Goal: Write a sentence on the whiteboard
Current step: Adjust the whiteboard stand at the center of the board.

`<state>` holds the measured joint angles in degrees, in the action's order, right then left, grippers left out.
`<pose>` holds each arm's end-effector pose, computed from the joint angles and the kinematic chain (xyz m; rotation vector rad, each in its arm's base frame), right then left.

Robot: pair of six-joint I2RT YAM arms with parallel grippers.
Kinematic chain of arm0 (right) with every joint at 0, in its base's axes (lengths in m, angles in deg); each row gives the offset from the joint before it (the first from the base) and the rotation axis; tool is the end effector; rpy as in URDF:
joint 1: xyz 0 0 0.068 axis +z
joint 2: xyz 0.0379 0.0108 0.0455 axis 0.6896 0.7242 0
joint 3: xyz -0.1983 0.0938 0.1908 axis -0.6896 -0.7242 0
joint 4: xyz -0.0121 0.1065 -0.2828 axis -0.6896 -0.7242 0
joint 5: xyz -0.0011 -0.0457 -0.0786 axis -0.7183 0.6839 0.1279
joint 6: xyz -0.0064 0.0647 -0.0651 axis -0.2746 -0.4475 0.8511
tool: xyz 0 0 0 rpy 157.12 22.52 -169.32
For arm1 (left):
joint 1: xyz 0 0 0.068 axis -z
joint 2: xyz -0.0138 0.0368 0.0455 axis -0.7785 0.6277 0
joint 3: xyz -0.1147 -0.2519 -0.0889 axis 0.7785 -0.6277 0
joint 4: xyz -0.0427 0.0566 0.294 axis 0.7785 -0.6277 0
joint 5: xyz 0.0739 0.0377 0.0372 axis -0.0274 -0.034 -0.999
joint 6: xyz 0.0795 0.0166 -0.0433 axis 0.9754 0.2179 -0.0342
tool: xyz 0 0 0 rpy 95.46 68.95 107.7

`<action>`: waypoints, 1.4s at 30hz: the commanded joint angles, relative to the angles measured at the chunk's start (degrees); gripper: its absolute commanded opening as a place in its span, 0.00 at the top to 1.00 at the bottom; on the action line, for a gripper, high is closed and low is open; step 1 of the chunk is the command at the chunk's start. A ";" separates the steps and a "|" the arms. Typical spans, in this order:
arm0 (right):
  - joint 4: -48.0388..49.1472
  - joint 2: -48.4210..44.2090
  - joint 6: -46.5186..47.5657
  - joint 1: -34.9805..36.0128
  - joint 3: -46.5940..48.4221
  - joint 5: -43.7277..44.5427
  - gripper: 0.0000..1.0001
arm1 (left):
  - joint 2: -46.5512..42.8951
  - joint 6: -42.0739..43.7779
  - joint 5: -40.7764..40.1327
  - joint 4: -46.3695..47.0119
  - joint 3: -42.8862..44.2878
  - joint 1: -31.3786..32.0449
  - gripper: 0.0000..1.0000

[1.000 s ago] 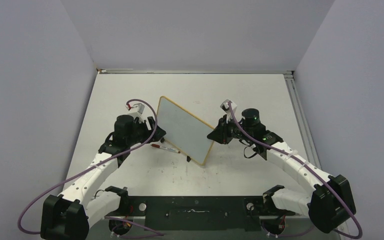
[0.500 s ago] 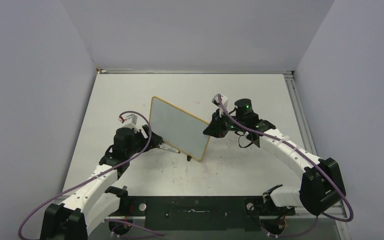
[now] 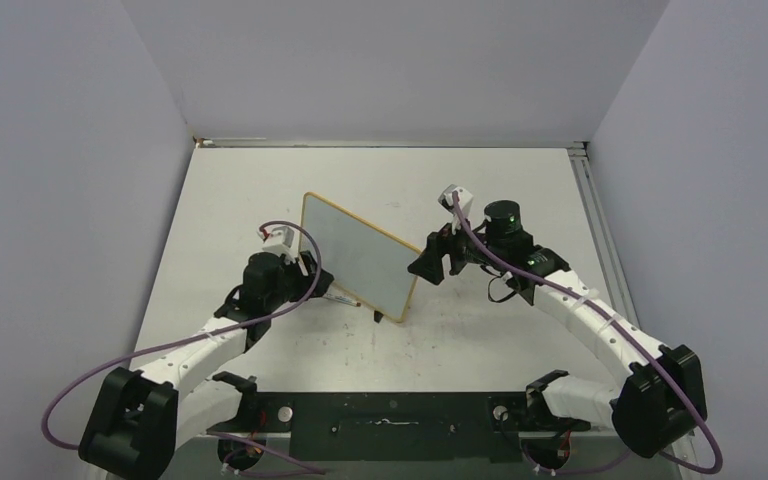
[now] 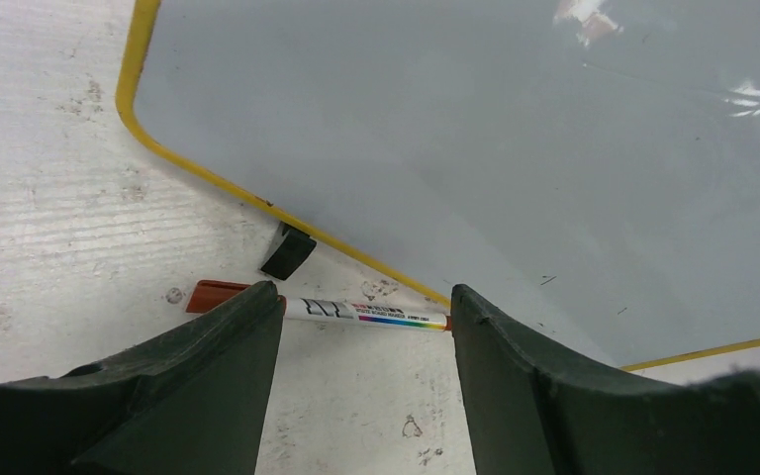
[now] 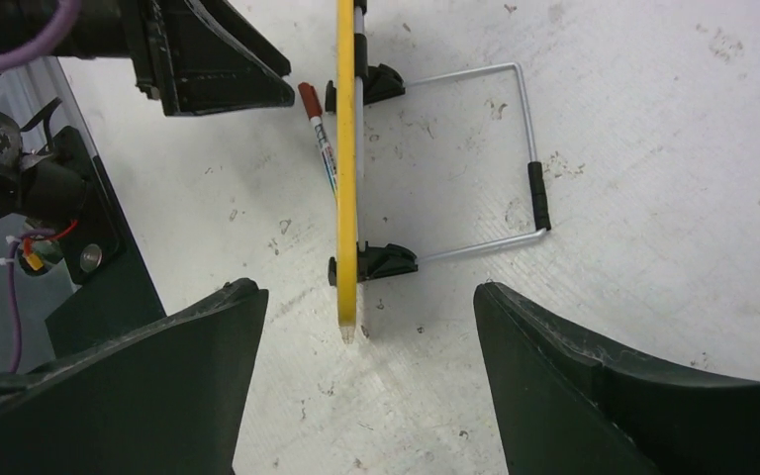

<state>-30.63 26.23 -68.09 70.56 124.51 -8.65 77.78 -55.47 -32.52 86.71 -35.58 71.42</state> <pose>0.2692 0.1960 0.2679 -0.7897 1.9854 1.0752 0.2557 -0.1039 0.1481 -0.1711 2.1410 -0.6650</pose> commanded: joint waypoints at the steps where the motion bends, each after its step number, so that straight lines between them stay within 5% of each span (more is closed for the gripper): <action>1: 2.60 -3.79 -0.42 -0.48 -0.10 2.34 0.20 | 2.49 3.78 -4.67 5.18 0.82 2.39 0.40; 14: 3.79 -9.00 -2.13 -1.01 -1.31 4.24 0.10 | 10.61 5.93 -6.73 12.43 -0.22 3.01 0.52; 42: 3.25 -12.55 -2.83 -1.30 -0.87 6.04 0.15 | 17.89 5.11 -4.52 23.23 -3.30 7.78 0.55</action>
<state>-30.17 15.76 -70.60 69.77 123.25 -3.71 96.77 -49.13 -37.70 105.47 -37.89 76.31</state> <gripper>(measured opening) 0.855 0.450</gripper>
